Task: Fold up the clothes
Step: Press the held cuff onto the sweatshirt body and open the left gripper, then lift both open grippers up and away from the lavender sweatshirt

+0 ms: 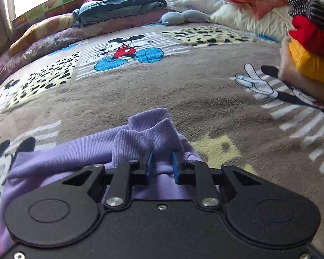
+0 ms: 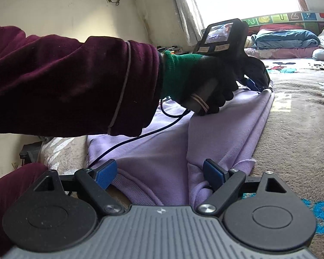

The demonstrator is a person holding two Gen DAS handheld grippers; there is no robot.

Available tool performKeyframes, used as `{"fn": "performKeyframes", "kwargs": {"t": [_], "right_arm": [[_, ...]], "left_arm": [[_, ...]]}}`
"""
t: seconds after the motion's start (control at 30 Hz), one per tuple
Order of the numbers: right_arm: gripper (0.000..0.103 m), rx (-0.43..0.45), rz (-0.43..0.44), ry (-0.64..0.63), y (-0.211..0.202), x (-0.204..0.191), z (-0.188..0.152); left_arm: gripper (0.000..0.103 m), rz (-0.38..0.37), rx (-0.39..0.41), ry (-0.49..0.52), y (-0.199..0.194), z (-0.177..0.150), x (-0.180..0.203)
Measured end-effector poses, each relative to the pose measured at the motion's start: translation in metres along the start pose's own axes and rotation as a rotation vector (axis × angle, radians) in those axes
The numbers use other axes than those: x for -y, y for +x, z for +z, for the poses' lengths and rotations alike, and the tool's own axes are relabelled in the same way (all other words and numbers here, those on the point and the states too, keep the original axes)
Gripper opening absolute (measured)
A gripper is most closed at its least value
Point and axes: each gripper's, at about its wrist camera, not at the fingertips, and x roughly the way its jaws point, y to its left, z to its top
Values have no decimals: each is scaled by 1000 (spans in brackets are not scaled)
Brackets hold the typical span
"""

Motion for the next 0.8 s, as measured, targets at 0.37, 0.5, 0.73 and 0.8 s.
{"fn": "performKeyframes", "kwargs": {"t": [0.37,0.5,0.73,0.8], "right_arm": [[87,-1,-5,-11,1,-4,-2],[87,3,2,-7,-1,-3,-3],[87,23,-11,-25,-7,-7,-5],[87,38,-18,-34,-11,-10,-5]], "left_arm": [[25,2,-21,-55,9,19,-7],[40,-2,37,-120,-33,18,-20],[69,-68,89,-294,-121,-26,-52],[72,-80,97,-361,-143,-49,-63]]}}
